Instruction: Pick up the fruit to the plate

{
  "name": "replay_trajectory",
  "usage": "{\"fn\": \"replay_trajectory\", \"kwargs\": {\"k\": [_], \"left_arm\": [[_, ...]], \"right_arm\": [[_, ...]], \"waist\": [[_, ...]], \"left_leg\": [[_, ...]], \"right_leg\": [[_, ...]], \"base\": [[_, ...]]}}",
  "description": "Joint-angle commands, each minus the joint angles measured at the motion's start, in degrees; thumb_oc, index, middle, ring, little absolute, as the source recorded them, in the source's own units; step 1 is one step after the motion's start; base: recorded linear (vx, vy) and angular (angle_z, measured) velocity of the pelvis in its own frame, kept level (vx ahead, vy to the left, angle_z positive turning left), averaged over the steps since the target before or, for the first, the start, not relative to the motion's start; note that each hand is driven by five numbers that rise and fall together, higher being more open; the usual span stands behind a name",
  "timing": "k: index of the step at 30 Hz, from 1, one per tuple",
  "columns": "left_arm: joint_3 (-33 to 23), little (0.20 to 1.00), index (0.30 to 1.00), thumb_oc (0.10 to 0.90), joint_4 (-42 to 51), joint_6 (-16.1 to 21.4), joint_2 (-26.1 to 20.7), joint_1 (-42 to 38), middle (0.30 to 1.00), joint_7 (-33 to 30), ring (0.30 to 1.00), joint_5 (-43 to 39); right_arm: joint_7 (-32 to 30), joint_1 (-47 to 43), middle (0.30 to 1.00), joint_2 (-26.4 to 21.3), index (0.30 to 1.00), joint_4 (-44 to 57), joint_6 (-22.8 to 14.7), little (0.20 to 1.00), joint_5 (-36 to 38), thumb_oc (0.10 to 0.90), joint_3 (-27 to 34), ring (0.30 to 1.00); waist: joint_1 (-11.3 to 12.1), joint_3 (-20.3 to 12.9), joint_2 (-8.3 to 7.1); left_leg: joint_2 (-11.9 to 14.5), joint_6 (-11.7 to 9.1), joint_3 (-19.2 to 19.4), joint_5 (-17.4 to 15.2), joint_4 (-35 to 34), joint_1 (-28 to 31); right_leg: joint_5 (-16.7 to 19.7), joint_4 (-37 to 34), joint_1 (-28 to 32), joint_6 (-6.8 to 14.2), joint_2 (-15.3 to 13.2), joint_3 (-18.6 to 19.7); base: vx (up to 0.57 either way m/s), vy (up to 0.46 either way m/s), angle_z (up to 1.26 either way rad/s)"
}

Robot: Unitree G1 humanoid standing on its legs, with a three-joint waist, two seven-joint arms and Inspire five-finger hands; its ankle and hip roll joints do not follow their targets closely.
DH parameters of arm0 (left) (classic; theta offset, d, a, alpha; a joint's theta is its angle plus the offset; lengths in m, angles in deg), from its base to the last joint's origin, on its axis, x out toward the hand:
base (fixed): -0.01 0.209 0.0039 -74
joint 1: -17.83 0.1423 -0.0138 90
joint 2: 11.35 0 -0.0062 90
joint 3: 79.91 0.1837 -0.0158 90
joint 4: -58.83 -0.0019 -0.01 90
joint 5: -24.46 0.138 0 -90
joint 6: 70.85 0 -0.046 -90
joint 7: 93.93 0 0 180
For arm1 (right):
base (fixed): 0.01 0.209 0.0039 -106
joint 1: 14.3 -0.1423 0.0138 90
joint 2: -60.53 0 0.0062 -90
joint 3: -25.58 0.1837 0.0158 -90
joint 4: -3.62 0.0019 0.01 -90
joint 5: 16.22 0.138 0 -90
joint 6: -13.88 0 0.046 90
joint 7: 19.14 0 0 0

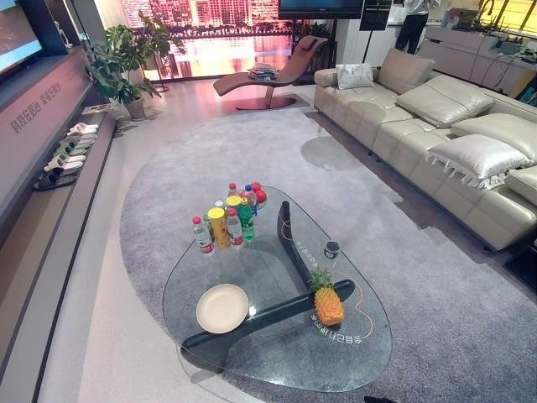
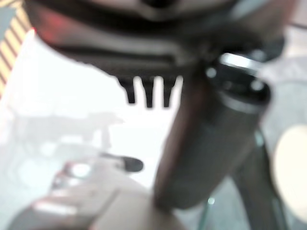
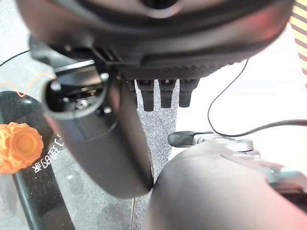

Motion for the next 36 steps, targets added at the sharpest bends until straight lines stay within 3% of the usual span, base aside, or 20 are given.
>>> {"fn": "replay_trajectory", "kwargs": {"k": [1,9,20,30,36], "left_arm": [[0.74,0.900,0.900,0.800,-0.65,0.80,0.51,-4.83,0.900,0.29,0.900,-0.92],[0.01,0.900,0.900,0.800,-1.06,1.88,0.35,-4.68,0.900,0.73,0.900,0.62],[0.12,0.900,0.900,0.800,-1.29,2.35,-0.11,-4.88,0.900,-0.27,0.900,1.09],[0.20,0.900,0.900,0.800,-1.62,3.82,-0.44,-5.25,0.900,-0.54,0.900,-0.28],[-0.06,0.900,0.900,0.800,-1.60,5.10,-1.07,-5.58,0.900,-0.74,0.900,-0.94]], "right_arm": [[-0.34,-0.37,0.900,0.59,0.900,-3.64,1.78,0.900,-2.91,0.800,-2.60,0.900],[-0.04,-0.31,0.900,0.68,0.900,-3.74,1.97,0.900,-2.66,0.800,-2.78,0.900],[-4.03,-0.65,0.900,0.33,0.900,-3.67,0.86,0.900,-0.84,0.800,-2.19,0.900],[-13.02,-1.38,0.900,-0.94,0.900,-2.54,-3.77,0.900,3.57,0.800,0.43,0.900],[-18.85,-2.60,0.900,-2.30,0.900,-0.19,-8.75,0.900,4.99,0.800,2.03,0.900]], "waist": [[0.19,2.56,-0.93],[0.28,2.71,-1.22],[0.02,3.81,-1.13],[-0.23,6.76,-1.26],[0.29,9.33,-1.64]], "left_leg": [[-5.57,2.03,-2.14,-6.58,0.36,1.70],[-5.50,1.99,-2.14,-6.63,0.36,1.82],[-5.34,2.06,-1.76,-6.22,0.36,1.12],[-5.36,2.39,-1.60,-5.61,1.66,-2.53],[-5.62,2.54,-2.69,-5.23,2.56,-4.65]], "right_leg": [[1.35,0.24,-0.50,2.97,-0.44,0.12],[1.39,0.24,-0.41,2.94,-0.27,0.14],[1.81,0.24,-1.30,2.82,-0.15,0.70],[2.90,0.33,-4.76,2.40,0.25,1.62],[3.35,0.94,-6.58,2.10,0.63,1.67]], "base": [[0.00,0.000,0.00],[0.00,0.000,0.00],[0.00,0.000,0.00],[-0.02,-0.021,-0.04],[-0.02,-0.045,-0.05]]}}
